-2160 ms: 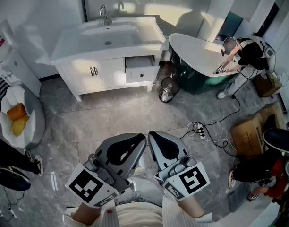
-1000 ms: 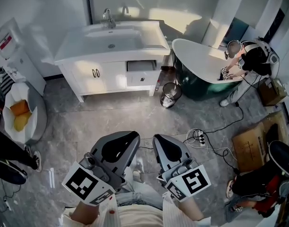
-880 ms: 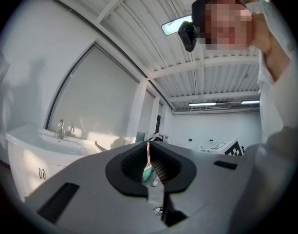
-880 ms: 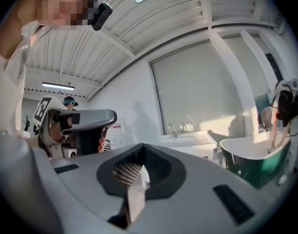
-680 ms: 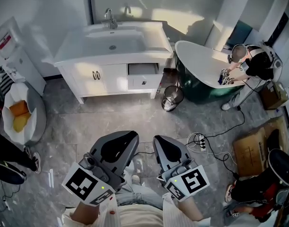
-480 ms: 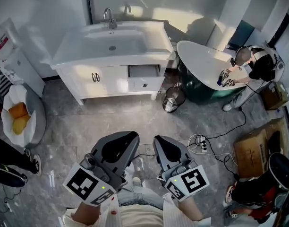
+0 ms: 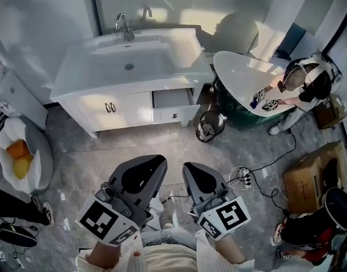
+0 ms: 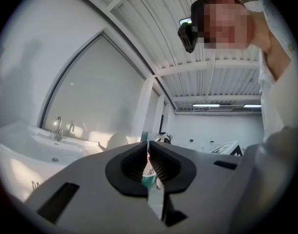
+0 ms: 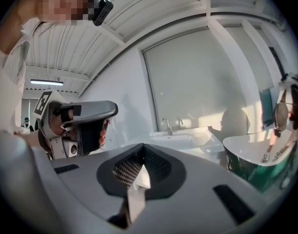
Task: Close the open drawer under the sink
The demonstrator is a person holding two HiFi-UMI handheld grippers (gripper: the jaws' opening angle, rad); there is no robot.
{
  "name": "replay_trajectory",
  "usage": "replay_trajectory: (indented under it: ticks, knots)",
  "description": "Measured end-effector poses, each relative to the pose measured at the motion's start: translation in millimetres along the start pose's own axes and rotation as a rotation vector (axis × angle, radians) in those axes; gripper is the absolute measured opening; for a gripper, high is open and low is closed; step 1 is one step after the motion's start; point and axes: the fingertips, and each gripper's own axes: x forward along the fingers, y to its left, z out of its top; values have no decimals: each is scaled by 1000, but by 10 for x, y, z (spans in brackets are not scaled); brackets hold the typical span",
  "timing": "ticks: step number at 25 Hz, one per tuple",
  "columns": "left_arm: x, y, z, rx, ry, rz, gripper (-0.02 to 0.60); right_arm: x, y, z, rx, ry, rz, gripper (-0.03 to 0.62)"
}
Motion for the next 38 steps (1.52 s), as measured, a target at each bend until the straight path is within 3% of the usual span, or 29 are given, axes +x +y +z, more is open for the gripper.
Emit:
replay_trajectory:
  ticks: [7, 19, 28, 38]
  knots:
    - [295, 510, 113, 23, 8, -47, 25, 553, -304, 110, 5, -9, -49, 9]
    - [423, 1105, 114, 2, 21, -28, 25, 1007, -631, 137, 23, 17, -123, 9]
    - [790, 1547, 77, 2, 22, 8, 25, 1521, -972, 85, 39, 48, -86, 9]
    - [1707, 2128, 163, 11, 13, 32, 25, 2217, -1713, 226, 41, 80, -34, 9]
